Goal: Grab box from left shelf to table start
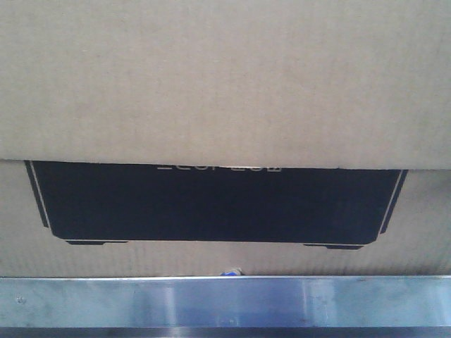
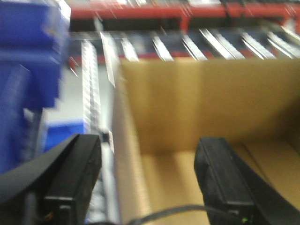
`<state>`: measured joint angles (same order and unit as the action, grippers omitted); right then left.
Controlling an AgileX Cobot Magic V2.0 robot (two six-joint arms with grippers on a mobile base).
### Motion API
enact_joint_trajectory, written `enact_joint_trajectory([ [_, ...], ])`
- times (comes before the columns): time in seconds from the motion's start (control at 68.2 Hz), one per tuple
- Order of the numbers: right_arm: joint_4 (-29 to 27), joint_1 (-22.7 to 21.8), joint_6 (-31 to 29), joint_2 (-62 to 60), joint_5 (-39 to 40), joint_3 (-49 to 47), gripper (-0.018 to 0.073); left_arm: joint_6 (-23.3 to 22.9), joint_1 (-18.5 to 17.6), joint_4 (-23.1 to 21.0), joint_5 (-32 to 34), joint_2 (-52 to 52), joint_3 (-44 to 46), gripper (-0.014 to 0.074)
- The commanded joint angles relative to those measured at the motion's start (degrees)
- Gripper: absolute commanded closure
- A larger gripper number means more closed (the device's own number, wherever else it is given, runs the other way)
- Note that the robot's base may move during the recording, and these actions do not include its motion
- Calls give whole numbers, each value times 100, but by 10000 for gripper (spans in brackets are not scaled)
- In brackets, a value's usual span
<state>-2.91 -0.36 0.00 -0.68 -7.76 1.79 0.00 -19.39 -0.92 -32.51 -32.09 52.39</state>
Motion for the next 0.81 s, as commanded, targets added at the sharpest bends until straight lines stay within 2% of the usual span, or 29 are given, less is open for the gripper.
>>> enact_joint_trajectory([
  [0.0, 5, -33, 0, -48, 526, 15, 503, -35, -99, -254, 9, -474, 488, 267],
  [0.176, 5, -33, 0, -48, 538, 15, 503, -169, -99, -303, -469, -1260, 951, 267],
  [0.293, 5, -33, 0, -48, 549, 15, 503, -559, -99, -266, -991, -1762, 1337, 267],
  [0.499, 5, -33, 0, -48, 555, 15, 503, -1122, 103, 92, -2176, -2561, 2102, 267],
  [0.646, 5, -33, 0, -48, 560, 15, 503, -1145, 338, 92, -2911, -3086, 2607, 267],
  [0.792, 5, -33, 0, -48, 565, 15, 503, -1145, 321, 159, -3339, -3554, 2928, 267],
])
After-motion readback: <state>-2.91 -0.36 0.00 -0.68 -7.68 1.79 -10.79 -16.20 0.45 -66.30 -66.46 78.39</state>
